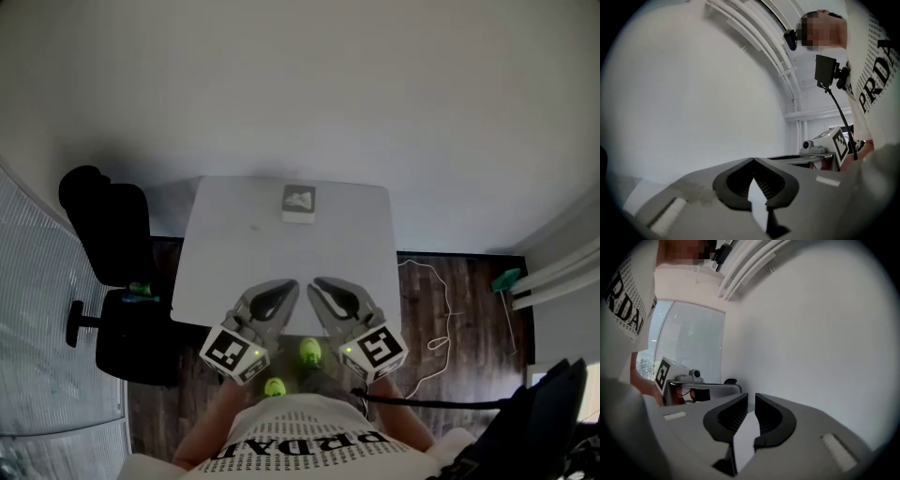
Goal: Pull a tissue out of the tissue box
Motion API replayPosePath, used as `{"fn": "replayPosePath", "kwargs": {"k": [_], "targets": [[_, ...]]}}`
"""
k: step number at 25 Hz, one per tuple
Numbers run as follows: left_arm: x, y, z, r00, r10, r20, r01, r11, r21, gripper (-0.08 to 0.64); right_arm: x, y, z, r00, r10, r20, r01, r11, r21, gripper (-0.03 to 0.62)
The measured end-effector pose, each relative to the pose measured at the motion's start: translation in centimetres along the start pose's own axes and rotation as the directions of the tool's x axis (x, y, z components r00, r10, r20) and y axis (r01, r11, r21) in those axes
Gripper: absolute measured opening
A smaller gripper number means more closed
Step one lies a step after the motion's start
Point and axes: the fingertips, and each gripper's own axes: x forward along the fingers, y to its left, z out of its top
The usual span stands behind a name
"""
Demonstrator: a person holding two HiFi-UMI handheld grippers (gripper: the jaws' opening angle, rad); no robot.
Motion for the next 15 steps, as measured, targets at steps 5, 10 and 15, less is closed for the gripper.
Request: {"fn": "replayPosePath", "kwargs": {"k": [5,10,15], "targets": [[4.4,2.2,1.0,0.999,0.028,0.019,-0.028,1.0,0.011,-0.008,1.7,-4.5,0.5,1.0,0.022,0.003,-0.022,1.0,-0.001,0.043],[8.3,4.3,1.0,0.997,0.07,0.015,-0.071,0.997,0.044,-0.008,3.3,-8.4,0.9,0.998,0.061,0.013,-0.061,0.998,-0.011,0.043],[10.8,5.7,0.5,0.994,0.106,0.008,-0.106,0.994,0.04,-0.008,4.3,-11.2,0.5,0.995,0.097,0.0,-0.097,0.995,-0.023,0.043]]}}
